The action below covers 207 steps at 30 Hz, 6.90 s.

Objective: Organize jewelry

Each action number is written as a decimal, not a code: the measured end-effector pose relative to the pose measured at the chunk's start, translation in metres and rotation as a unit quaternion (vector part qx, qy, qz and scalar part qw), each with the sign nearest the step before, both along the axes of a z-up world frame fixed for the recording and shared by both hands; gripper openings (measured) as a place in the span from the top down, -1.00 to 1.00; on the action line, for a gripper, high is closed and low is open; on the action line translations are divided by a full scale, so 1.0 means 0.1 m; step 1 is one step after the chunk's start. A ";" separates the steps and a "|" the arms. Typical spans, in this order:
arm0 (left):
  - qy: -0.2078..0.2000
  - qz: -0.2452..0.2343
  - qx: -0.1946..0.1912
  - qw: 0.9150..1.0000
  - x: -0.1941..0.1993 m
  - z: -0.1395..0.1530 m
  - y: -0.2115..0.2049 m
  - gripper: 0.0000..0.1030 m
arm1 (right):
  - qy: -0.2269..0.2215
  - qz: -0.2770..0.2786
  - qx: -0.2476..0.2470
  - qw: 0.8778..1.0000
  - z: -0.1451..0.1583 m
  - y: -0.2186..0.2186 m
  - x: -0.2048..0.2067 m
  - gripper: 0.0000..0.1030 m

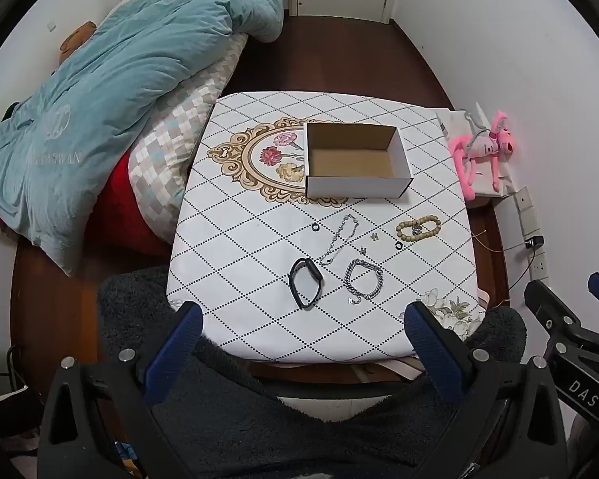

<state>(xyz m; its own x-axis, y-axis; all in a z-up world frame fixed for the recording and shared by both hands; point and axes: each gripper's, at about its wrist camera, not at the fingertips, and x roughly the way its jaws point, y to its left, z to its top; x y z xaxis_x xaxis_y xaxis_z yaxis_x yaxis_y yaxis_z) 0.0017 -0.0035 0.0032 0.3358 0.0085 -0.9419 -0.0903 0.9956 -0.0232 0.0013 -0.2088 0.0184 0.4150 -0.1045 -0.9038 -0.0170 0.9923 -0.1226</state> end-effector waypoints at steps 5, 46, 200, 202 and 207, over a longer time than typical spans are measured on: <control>-0.001 0.000 0.000 1.000 -0.01 0.01 -0.01 -1.00 | 0.000 -0.001 0.001 1.000 0.00 -0.01 -0.02 -1.00; -0.010 -0.005 -0.001 1.000 0.02 0.19 -0.08 -1.00 | -0.007 -0.002 0.004 1.000 0.13 -0.02 -0.07 -1.00; 0.005 0.003 0.020 1.000 2.40 -1.81 0.20 -1.00 | 0.072 0.047 0.022 0.996 -1.99 0.42 2.59 -0.99; -0.002 0.005 0.020 1.000 2.37 -1.76 0.20 -1.00 | 0.062 0.043 0.020 0.997 -1.95 0.40 2.55 -0.99; -0.026 0.008 0.021 0.999 2.25 -1.55 0.19 -1.00 | 0.035 0.035 0.023 0.999 -1.72 0.38 2.42 -0.99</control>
<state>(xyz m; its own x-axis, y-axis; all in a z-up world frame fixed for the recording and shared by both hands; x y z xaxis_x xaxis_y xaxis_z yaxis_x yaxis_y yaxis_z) 0.2269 0.0152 -0.1515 0.3836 0.0533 -0.9220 -0.1067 0.9942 0.0131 0.2436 -0.1711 -0.1537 0.3554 -0.0352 -0.9341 -0.0940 0.9929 -0.0732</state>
